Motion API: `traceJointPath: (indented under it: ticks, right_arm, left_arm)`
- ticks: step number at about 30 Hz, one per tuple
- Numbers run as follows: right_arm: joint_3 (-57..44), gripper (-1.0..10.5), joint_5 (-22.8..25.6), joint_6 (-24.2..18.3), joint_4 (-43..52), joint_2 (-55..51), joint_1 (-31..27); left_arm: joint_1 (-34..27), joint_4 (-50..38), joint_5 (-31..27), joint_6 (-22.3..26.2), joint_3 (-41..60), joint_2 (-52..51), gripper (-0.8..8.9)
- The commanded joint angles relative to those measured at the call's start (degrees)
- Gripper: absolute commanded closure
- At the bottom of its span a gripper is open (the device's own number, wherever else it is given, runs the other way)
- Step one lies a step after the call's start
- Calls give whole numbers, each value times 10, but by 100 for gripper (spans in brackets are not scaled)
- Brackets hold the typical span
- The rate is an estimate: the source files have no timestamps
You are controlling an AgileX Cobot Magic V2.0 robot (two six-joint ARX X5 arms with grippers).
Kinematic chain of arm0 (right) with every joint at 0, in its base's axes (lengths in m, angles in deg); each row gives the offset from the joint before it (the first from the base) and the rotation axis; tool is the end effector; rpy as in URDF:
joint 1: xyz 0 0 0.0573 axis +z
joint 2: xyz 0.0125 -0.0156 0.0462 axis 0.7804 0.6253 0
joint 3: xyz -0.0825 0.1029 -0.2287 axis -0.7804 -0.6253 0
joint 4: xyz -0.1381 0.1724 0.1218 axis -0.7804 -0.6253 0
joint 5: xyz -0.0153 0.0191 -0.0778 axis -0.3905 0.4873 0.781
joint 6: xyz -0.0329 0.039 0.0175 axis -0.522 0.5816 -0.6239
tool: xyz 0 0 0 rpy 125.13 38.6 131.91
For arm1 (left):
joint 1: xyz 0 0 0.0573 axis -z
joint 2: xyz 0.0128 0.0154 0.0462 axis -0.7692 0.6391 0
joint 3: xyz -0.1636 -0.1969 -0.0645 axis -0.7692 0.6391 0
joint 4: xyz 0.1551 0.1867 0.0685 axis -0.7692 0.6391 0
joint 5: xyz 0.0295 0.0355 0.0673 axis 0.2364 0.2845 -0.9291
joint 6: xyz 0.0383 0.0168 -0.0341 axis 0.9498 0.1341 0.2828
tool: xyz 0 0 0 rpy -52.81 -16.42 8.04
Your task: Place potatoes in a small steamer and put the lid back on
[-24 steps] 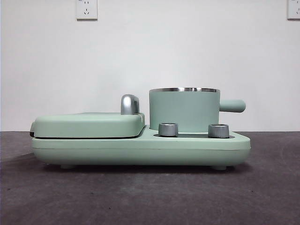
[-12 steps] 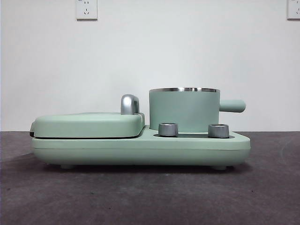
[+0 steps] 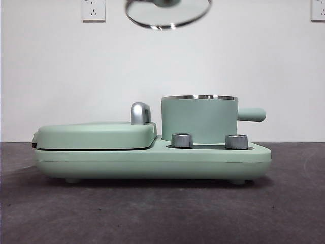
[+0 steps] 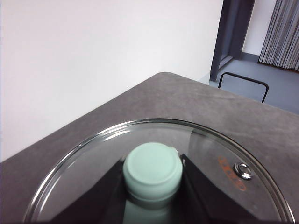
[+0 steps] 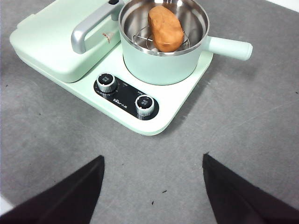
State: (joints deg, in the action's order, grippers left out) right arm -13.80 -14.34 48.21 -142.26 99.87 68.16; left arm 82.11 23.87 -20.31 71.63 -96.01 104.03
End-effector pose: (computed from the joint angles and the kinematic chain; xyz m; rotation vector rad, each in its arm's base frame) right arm 0.0881 0.0329 0.3678 -0.1715 0.6192 0.5319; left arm 0.3031 -0.1998 0.3846 0.0909 0.1480 -0.9060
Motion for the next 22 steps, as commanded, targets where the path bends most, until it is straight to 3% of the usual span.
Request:
traceJointPath:
  ticks: [1, 10, 22]
  right_arm:
    - [6, 620, -2, 7, 4, 4, 3]
    - [6, 620, -2, 7, 5, 5, 3]
    - [6, 620, -1, 5, 5, 8, 3]
  left_arm:
    - [10, -77, 3, -11, -12, 38, 799]
    - [14, -160, 1, -10, -16, 132, 799]
    - [14, -157, -5, 26, -42, 197, 799]
